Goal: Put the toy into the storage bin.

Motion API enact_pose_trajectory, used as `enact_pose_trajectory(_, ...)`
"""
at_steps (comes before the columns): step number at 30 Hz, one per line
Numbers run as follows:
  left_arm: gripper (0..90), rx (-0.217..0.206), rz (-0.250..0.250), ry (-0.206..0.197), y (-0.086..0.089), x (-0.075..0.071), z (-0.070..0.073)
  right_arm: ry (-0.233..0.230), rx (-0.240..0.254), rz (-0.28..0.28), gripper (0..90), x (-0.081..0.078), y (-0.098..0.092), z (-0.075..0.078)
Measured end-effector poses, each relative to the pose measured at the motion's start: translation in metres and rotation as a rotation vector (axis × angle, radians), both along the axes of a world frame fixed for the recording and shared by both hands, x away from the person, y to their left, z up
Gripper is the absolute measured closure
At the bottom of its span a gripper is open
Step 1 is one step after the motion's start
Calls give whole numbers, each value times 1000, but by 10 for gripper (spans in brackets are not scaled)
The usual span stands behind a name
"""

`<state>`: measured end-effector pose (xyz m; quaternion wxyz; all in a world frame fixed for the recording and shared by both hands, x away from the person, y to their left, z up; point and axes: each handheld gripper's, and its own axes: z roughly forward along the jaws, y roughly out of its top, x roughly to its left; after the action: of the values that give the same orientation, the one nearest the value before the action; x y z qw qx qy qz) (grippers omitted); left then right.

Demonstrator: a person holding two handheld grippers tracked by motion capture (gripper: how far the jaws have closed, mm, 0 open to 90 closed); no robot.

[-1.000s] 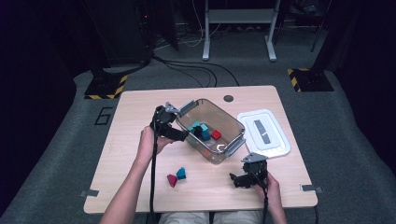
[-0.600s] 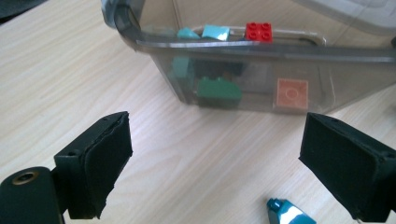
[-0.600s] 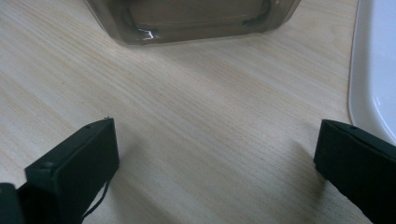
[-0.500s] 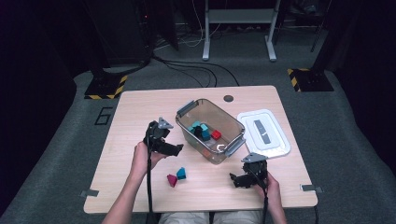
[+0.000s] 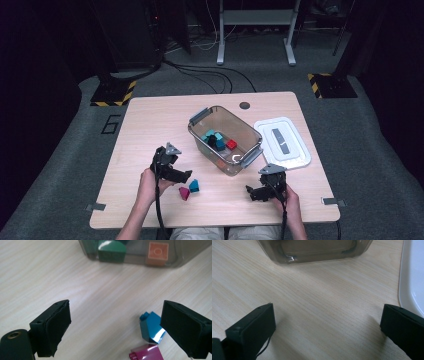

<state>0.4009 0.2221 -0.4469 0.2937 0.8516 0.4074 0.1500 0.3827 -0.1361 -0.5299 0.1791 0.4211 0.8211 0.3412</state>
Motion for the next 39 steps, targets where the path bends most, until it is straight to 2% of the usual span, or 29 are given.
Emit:
enact_pose_trajectory(9, 90, -5, 5, 41, 3, -12, -25, 0, 0, 0, 0, 0, 0, 0)
enact_pose_trajectory(21, 97, -10, -9, 77, 5, -30, -47, 0, 0, 0, 0, 0, 0, 0)
enact_pose_trajectory(23, 115, -7, -11, 79, 5, -31, -49, 0, 0, 0, 0, 0, 0, 0)
enact_pose_trajectory(24, 167, 8, -19, 75, 4, -34, -52, 0, 0, 0, 0, 0, 0, 0)
enact_pose_trajectory(29, 247, 4, -24, 80, 6, -37, -56, 0, 0, 0, 0, 0, 0, 0)
enact_pose_trajectory(31, 316, 0, -31, 75, 8, -38, -57, 0, 0, 0, 0, 0, 0, 0)
enact_pose_trajectory(35, 378, -5, -34, 67, 8, -40, -60, 0, 0, 0, 0, 0, 0, 0)
enact_pose_trajectory(37, 387, 1, -39, 52, 7, -40, -61, 0, 0, 0, 0, 0, 0, 0)
enact_pose_trajectory(39, 435, -2, -46, 41, 6, -41, -61, 0, 0, 0, 0, 0, 0, 0)
